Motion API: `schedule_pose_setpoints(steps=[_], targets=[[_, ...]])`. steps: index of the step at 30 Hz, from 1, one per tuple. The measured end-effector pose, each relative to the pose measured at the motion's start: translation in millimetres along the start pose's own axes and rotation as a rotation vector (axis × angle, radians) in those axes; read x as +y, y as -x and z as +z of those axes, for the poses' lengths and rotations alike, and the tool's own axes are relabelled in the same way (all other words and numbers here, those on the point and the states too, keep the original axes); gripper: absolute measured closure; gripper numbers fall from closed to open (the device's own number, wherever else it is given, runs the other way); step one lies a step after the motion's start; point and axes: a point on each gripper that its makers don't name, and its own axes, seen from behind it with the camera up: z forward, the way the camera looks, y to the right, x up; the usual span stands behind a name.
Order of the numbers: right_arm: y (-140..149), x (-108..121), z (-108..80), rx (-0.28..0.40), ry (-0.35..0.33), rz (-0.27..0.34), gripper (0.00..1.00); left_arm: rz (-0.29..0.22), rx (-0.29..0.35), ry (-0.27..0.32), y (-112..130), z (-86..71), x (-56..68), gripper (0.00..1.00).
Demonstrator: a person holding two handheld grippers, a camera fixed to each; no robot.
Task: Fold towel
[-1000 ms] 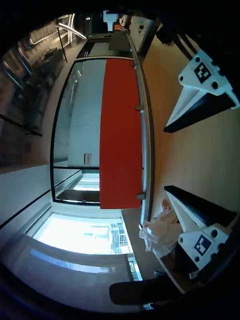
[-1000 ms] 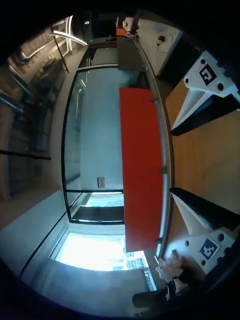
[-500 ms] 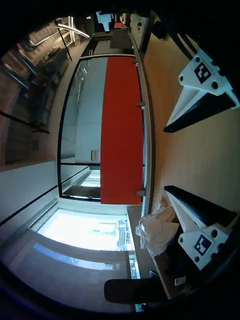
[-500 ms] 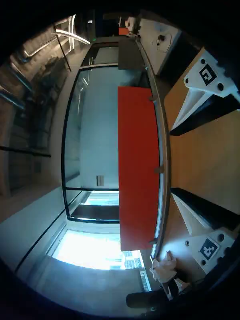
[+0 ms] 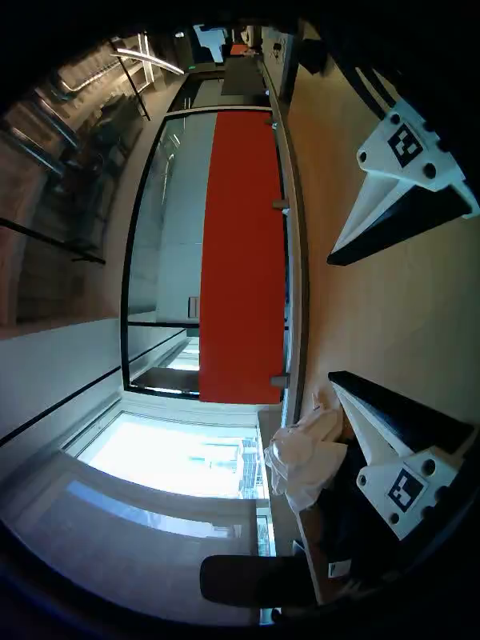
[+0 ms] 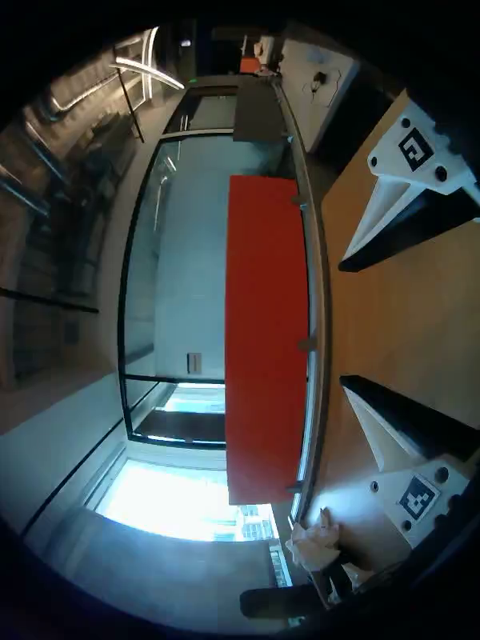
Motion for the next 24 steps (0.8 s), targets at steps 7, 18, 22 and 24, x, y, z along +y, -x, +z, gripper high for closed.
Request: schedule_pose_setpoints(steps=[7,18,22,24], targets=[[11.6,-2.9,1.0,-0.012,-0.005,0.000,0.00,0.002,0.003,-0.016,6.0,-3.0,-5.7,0.02],[13.6,0.0,0.0,-0.011,-0.007,0.005,0.00,0.037,-0.023,-0.019,16.2,-2.3,-4.7,0.02],[12.1,4.1,-0.3,-0.001,-0.005,0.008,0.00,0.037,-0.040,-0.020,21.0,-1.8,-5.4,0.02],[11.0,6.5,-0.3,0.004,-0.004,0.010,0.00,0.037,-0.040,-0.018,21.6,-1.5,-4.9,0.02]])
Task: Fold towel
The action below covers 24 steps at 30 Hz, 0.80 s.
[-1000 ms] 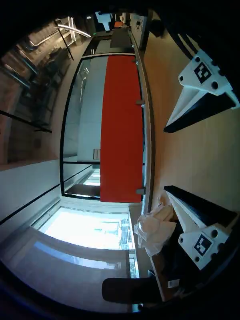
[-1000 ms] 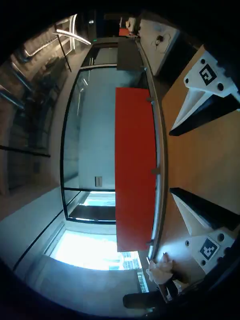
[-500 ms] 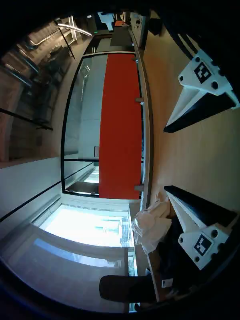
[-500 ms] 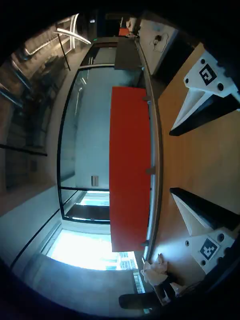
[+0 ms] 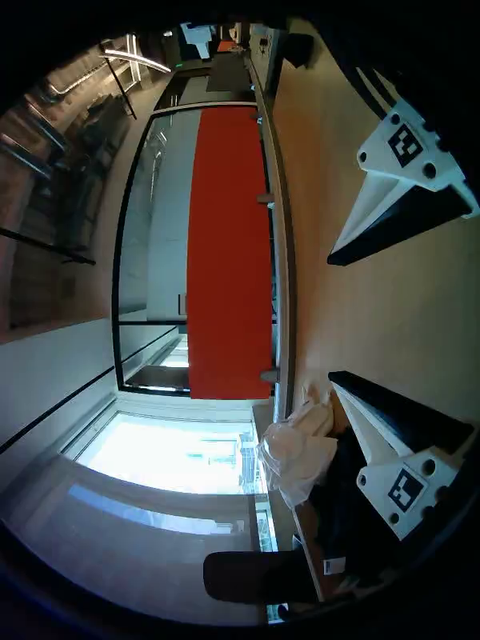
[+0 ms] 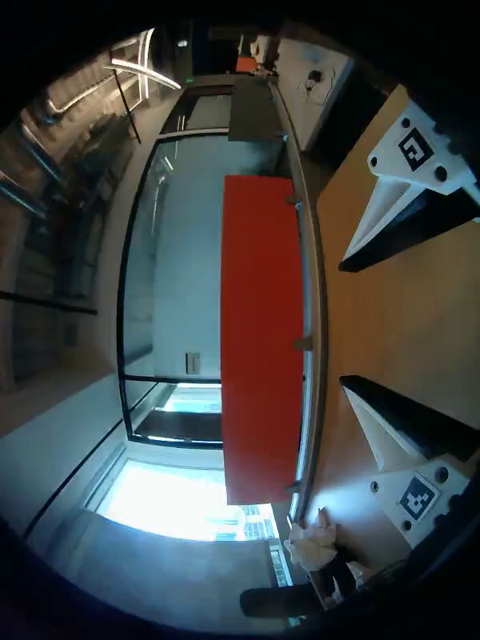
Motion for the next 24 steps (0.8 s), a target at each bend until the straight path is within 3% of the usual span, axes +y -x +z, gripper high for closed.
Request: schedule_pose_setpoints(steps=[17,24], targets=[[-11.9,26.3,4.9,0.096,-0.007,-0.003,0.00,0.001,-0.001,0.008,2.3,1.5,3.4,0.02],[18.6,36.2,7.8,0.103,0.001,0.011,0.00,0.001,-0.001,0.008,1.9,2.0,3.9,0.02]])
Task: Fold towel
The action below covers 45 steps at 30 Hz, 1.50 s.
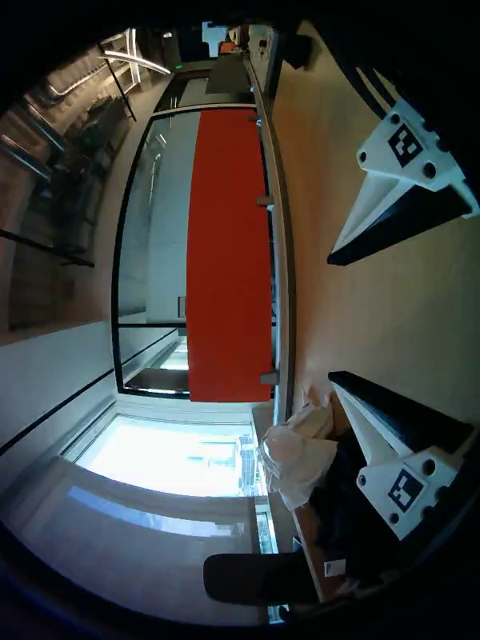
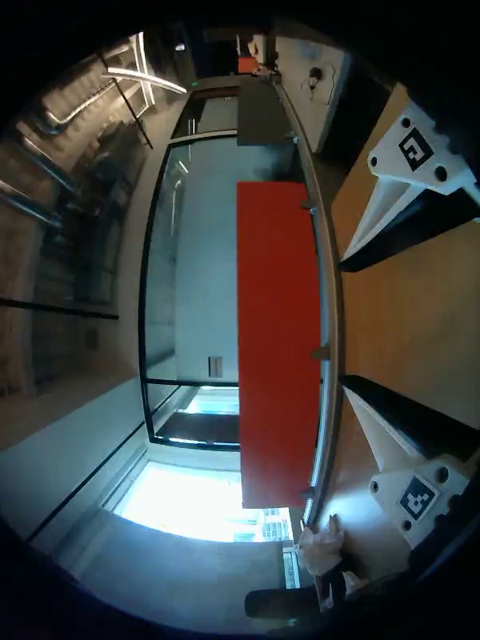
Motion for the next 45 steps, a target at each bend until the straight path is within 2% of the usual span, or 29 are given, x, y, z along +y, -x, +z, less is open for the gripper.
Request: schedule_pose_setpoints(steps=[9,15,29,45], targets=[[50.9,12.3,1.3,-0.011,0.024,0.019,0.00,0.000,0.000,0.000,0.5,-0.2,0.3,0.02],[67.2,13.2,4.1,0.002,0.022,0.024,0.00,0.000,0.000,0.000,0.7,-0.1,0.5,0.02],[91.4,18.6,3.8,-0.013,0.014,0.066,0.00,0.000,0.000,0.000,1.2,0.3,0.8,0.02],[100.1,5.1,0.1,-0.021,-0.023,0.036,0.01,0.000,0.000,0.000,1.5,0.2,0.8,0.02]])
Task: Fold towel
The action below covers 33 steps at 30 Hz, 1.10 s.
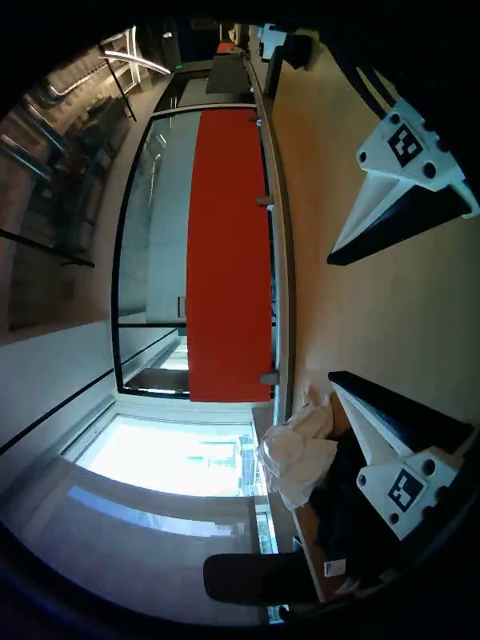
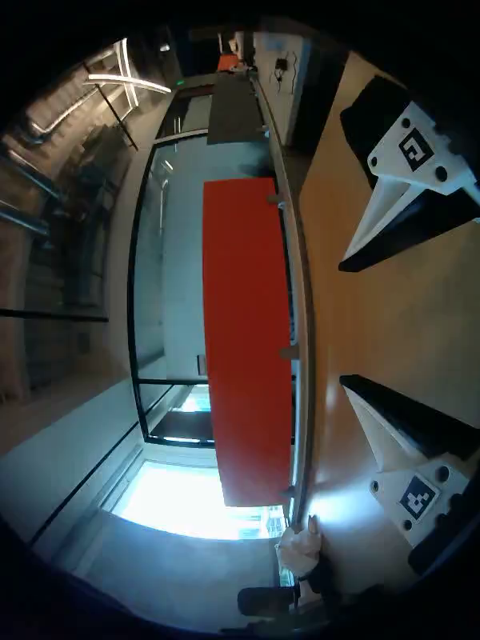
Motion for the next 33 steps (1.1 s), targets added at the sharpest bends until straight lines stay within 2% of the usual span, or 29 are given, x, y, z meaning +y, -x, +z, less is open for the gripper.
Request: schedule_pose_setpoints(steps=[12,33], targets=[[4.0,-11.7,0.7,-0.022,-0.018,-0.048,0.00,0.000,0.000,0.000,0.3,0.3,-0.4,0.02],[1.4,-12.0,1.3,-0.025,-0.014,-0.049,0.00,0.000,0.000,0.000,-0.1,0.4,0.0,0.02]])
